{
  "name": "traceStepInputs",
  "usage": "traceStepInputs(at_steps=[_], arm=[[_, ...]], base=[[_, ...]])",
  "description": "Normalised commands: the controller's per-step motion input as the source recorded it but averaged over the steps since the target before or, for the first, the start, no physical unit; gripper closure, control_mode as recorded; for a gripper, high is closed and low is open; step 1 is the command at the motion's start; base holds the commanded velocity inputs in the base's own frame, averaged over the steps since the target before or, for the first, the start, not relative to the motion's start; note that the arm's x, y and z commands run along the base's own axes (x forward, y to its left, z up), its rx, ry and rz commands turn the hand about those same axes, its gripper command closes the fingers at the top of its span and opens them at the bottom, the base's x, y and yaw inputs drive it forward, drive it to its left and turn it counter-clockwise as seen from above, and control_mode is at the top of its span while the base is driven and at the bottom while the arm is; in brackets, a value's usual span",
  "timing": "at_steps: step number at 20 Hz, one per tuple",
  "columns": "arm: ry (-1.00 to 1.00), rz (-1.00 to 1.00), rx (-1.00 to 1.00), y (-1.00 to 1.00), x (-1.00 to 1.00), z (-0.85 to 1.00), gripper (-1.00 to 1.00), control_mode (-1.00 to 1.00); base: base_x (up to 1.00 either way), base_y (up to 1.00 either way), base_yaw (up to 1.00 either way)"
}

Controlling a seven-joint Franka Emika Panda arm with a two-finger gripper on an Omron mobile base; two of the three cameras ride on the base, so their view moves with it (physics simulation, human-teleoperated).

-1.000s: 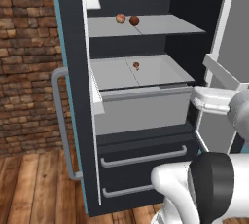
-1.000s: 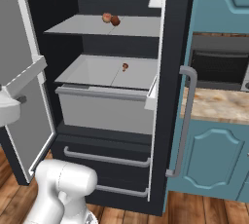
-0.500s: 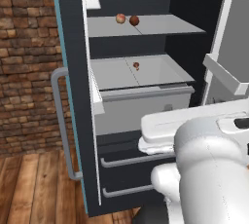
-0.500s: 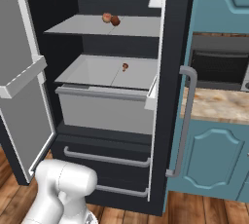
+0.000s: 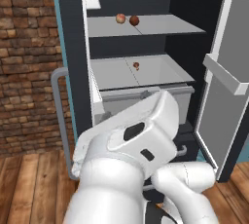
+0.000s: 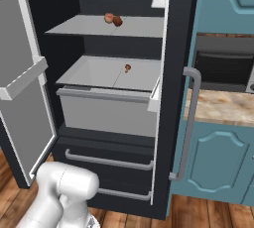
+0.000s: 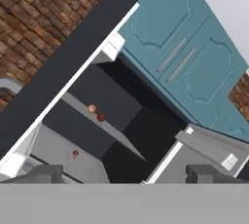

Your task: Place the apple in the correct fridge rack based on whether it is a fruit or vegetable. Finally, close the fridge door.

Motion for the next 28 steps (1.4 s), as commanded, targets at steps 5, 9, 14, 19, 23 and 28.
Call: traceStepInputs(at_steps=[5, 9, 14, 19, 23, 28], arm=[[0.00, 0.00, -0.34, 0.99, 0.65, -0.18, -1.00, -1.00], [0.06, 0.00, -0.24, 0.68, 0.99, -0.19, -1.00, -1.00], [0.18, 0.00, -0.18, 0.52, 1.00, -0.12, -1.00, -1.00], [0.17, 0.00, -0.17, 0.57, 0.44, -0.07, -1.00, -1.00], [0.15, 0.00, -0.09, 0.62, 0.47, -0.03, -1.00, -1.00], [0.10, 0.00, -0.03, 0.22, 0.78, -0.06, -1.00, -1.00]], base=[[0.00, 0.00, 0.00], [0.00, 0.00, 0.00], [0.00, 0.00, 0.00], [0.00, 0.00, 0.00], [0.00, 0.00, 0.00], [0.00, 0.00, 0.00]])
